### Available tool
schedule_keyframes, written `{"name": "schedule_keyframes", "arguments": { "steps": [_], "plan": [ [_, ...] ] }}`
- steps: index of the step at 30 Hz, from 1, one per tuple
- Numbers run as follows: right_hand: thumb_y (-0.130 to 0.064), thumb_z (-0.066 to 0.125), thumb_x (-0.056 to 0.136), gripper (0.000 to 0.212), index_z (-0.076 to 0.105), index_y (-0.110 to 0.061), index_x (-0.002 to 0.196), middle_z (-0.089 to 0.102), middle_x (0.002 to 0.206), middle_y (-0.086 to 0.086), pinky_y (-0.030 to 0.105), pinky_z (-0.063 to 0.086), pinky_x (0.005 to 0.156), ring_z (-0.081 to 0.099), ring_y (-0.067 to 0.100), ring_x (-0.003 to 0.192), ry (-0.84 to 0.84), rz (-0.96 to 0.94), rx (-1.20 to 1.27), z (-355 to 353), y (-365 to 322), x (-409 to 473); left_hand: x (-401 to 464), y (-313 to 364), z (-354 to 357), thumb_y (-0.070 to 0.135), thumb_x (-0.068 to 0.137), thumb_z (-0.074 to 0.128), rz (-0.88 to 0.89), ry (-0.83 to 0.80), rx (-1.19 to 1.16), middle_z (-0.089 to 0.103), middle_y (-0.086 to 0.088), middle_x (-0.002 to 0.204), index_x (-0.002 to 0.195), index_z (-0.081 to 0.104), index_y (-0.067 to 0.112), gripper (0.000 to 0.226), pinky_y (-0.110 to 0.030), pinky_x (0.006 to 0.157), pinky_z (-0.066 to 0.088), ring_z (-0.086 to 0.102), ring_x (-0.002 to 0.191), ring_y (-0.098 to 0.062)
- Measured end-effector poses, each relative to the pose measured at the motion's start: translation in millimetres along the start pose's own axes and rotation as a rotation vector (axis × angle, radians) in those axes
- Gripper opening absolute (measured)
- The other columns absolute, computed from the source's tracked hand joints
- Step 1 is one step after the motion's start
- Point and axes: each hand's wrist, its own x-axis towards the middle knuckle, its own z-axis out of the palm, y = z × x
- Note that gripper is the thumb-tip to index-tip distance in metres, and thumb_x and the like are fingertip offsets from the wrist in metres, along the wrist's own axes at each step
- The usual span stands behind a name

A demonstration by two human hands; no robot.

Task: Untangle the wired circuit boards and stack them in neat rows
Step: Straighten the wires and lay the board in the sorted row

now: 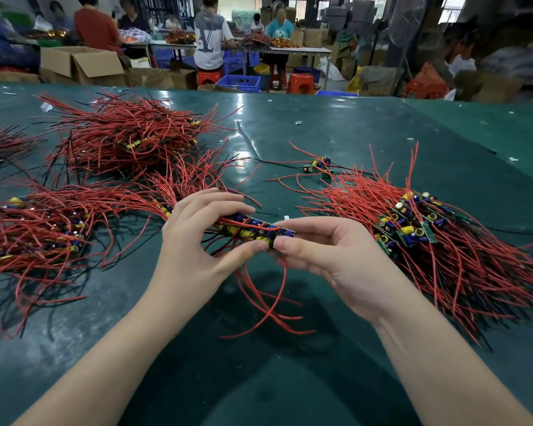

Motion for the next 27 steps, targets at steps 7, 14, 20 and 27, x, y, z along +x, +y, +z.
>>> {"name": "schedule_keyframes", "arguments": {
  "steps": [7,14,20,27],
  "plan": [
    [-0.008,0.073,0.063,0.020,0.078,-0.009,0.082,0.075,0.082,0.010,0.022,0.056,0.065,0.072,0.017,0.074,-0.072,0.042,0.080,-2.3,-5.5,-1.9,-0.9,1.6,-4.7,0.051,0.067,0.070,-0.060,-0.012,-0.149,0.065,0.018,0.095,0.092,0.063,0.038,0.029,-0.022,0.091,0.040,0.054,0.102,-0.009],
    [-0.006,0.071,0.065,0.021,0.078,-0.006,0.085,0.075,0.086,0.011,0.024,0.057,0.067,0.072,0.018,0.077,-0.100,0.072,0.123,-1.4,-5.7,-1.2,0.0,2.2,-7.5,0.048,0.066,0.072,-0.119,-0.076,-0.269,0.066,0.013,0.090,0.089,0.065,0.033,0.029,-0.033,0.087,0.046,0.062,0.092,-0.016],
    [-0.005,0.070,0.071,0.019,0.078,-0.007,0.088,0.075,0.088,0.012,0.025,0.057,0.068,0.073,0.019,0.076,-0.151,0.073,0.202,0.8,-8.4,-1.6,0.6,3.0,-7.7,0.038,0.065,0.076,-0.195,-0.101,-0.413,0.070,0.013,0.084,0.086,0.067,0.026,0.026,-0.011,0.075,0.046,0.063,0.077,0.001],
    [-0.008,0.073,0.063,0.020,0.076,-0.008,0.083,0.074,0.082,0.012,0.024,0.057,0.064,0.072,0.022,0.072,0.072,0.087,0.076,-5.5,-6.6,3.1,0.3,-2.5,-9.9,0.054,0.064,0.073,-0.203,-0.011,-0.014,0.067,0.020,0.086,0.084,0.064,0.041,0.026,-0.037,0.091,0.044,0.058,0.091,-0.008]
  ]
}}
